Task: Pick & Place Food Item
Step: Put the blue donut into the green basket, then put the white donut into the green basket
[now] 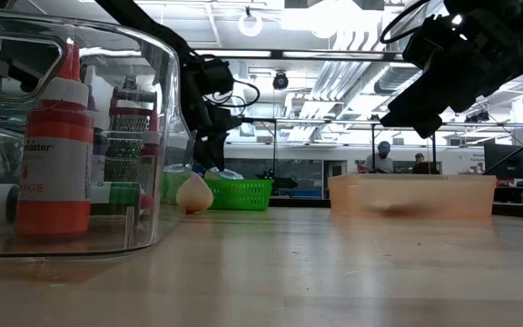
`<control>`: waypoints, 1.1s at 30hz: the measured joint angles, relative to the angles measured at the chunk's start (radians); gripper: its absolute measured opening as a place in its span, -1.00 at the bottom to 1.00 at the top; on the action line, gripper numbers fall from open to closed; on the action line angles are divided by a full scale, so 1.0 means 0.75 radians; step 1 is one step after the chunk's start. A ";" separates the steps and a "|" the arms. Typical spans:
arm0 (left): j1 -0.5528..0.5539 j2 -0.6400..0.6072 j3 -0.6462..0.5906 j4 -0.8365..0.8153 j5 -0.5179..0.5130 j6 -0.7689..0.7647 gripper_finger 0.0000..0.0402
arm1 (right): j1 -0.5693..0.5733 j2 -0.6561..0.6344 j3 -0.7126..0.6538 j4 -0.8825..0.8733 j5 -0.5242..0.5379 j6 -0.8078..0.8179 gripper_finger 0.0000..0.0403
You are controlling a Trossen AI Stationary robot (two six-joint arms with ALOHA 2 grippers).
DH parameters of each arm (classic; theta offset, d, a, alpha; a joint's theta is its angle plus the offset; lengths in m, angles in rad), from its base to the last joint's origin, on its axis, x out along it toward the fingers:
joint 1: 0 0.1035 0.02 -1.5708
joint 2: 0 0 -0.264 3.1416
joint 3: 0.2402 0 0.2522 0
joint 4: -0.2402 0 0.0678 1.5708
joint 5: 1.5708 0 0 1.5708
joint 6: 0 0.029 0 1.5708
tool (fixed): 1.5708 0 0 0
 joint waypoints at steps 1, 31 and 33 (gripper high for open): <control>0.000 0.000 0.000 0.000 0.000 0.010 -0.33 | 0.000 0.000 0.000 0.000 0.000 0.000 -0.30; -0.004 -0.008 0.000 0.045 -0.035 0.176 0.05 | 0.000 0.000 0.000 0.000 0.000 0.000 -0.30; -0.004 -0.029 0.000 0.055 -0.036 0.196 0.05 | 0.001 0.000 0.000 0.000 0.001 0.000 -0.30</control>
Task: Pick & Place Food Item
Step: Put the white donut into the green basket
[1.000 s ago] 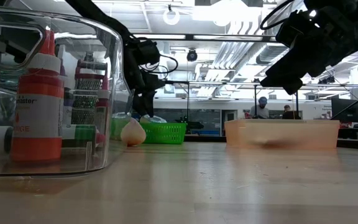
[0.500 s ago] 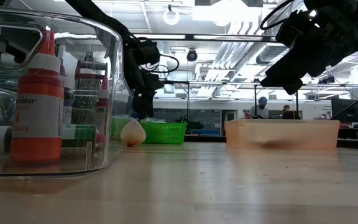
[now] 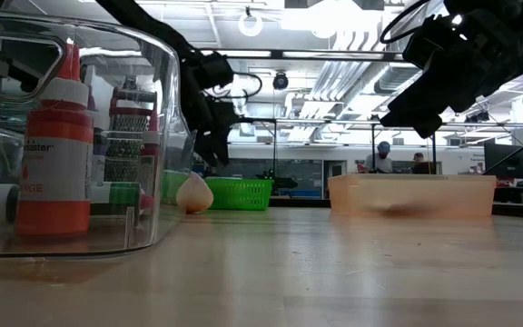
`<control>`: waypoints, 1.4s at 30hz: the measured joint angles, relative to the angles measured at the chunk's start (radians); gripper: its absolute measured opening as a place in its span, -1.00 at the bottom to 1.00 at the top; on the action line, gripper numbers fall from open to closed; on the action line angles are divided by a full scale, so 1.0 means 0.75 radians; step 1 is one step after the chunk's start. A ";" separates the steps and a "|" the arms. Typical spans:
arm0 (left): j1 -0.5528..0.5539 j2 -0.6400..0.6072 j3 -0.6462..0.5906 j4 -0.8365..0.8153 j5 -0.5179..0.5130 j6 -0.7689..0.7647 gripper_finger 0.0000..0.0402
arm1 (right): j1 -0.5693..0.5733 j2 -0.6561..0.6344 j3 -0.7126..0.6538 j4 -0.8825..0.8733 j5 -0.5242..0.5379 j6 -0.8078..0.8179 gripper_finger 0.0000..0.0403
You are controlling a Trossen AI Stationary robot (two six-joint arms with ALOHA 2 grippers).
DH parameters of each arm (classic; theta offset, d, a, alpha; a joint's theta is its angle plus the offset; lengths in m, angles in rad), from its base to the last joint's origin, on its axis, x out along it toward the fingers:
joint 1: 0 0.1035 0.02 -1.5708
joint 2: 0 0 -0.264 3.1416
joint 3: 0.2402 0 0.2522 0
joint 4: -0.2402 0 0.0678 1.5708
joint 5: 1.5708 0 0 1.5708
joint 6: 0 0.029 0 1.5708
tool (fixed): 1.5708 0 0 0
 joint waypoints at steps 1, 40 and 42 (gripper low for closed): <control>0.000 -0.014 0.000 0.000 -0.001 0.003 0.06 | 0.000 0.000 0.000 0.000 0.000 0.000 -0.30; -0.355 -0.245 0.000 -0.548 0.146 0.252 0.06 | 0.000 0.000 0.000 0.000 0.000 0.000 -0.30; -0.350 -0.245 0.000 -0.577 0.147 0.263 0.06 | 0.000 0.000 0.000 0.000 -0.001 0.000 -0.30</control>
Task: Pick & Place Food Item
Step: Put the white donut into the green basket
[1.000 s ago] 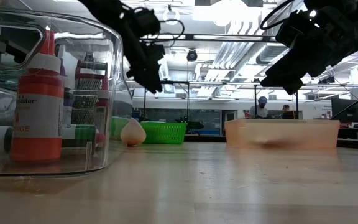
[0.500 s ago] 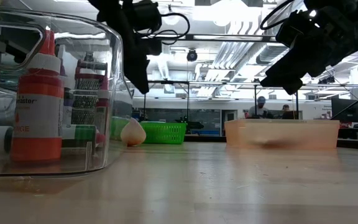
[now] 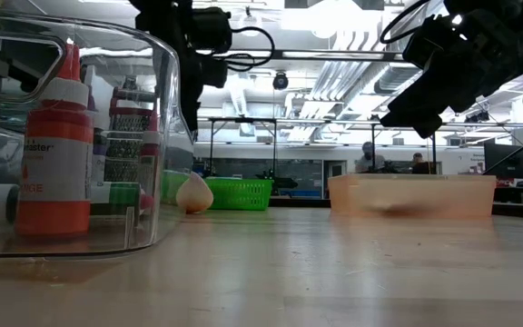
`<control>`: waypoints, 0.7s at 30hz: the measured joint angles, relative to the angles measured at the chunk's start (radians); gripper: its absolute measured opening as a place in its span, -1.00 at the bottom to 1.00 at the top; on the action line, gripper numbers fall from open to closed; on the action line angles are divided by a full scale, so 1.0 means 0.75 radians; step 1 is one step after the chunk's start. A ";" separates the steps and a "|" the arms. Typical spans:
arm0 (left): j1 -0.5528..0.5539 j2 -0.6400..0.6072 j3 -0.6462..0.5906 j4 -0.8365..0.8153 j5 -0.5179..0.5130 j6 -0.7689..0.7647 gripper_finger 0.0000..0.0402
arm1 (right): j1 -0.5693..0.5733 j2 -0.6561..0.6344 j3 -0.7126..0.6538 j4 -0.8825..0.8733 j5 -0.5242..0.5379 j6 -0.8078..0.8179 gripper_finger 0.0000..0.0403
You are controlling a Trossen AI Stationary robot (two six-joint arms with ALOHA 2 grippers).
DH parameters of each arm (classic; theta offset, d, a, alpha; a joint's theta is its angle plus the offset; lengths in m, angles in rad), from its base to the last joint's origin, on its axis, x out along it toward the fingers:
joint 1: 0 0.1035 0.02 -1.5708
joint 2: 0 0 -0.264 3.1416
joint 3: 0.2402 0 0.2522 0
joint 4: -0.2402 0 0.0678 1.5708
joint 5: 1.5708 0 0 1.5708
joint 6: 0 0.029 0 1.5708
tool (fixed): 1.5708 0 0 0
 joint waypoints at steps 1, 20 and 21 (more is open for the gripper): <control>0.001 0.001 0.000 -0.006 0.000 0.004 0.06 | 0.000 0.000 0.000 0.000 0.000 0.000 -0.30; 0.052 0.019 -0.089 -0.038 0.042 0.034 0.61 | 0.000 0.000 0.000 0.000 0.000 0.000 -0.30; 0.065 0.019 -0.111 -0.028 0.054 0.039 0.63 | -0.001 0.000 0.000 0.000 0.000 0.000 -0.30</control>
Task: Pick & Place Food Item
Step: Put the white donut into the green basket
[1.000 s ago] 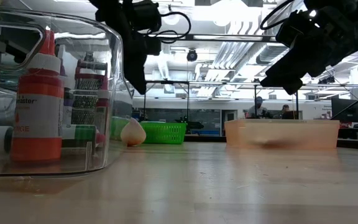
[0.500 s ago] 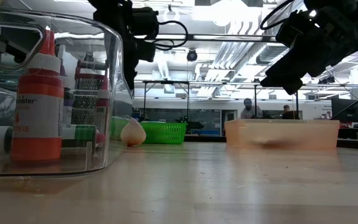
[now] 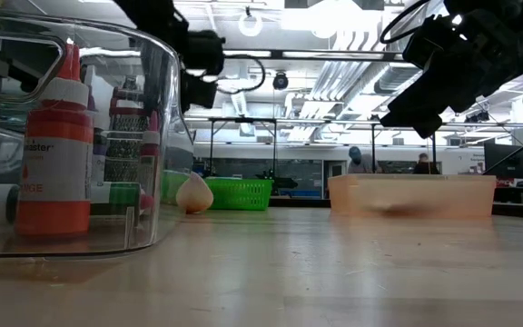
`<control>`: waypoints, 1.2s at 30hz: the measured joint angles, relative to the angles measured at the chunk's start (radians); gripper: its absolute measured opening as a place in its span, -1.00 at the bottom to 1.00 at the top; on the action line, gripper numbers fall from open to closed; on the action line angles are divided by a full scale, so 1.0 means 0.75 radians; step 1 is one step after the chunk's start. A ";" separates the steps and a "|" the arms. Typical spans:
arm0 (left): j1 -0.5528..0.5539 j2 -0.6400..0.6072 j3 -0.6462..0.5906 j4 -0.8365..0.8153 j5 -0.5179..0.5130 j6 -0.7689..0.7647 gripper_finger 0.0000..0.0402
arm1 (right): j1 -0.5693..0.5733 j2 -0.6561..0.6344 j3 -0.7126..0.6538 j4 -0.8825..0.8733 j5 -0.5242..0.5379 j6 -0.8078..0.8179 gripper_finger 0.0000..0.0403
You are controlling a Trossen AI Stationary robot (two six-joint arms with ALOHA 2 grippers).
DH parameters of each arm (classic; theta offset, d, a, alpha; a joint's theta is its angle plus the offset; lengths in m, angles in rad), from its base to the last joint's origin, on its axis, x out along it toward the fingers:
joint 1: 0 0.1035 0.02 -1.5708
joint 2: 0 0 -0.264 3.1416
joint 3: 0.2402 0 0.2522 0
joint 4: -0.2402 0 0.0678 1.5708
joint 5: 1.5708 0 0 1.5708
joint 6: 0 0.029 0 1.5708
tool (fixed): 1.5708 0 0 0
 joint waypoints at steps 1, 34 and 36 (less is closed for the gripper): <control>0.013 0.001 -0.019 0.010 0.018 0.009 0.65 | 0.001 0.000 0.000 0.000 0.000 0.000 -0.30; 0.091 0.150 -0.104 0.140 0.164 0.296 0.45 | 0.000 0.000 0.000 0.000 0.000 0.000 -0.30; 0.094 0.150 -0.104 0.140 0.164 0.287 0.33 | 0.000 0.000 0.000 0.000 0.000 0.000 -0.30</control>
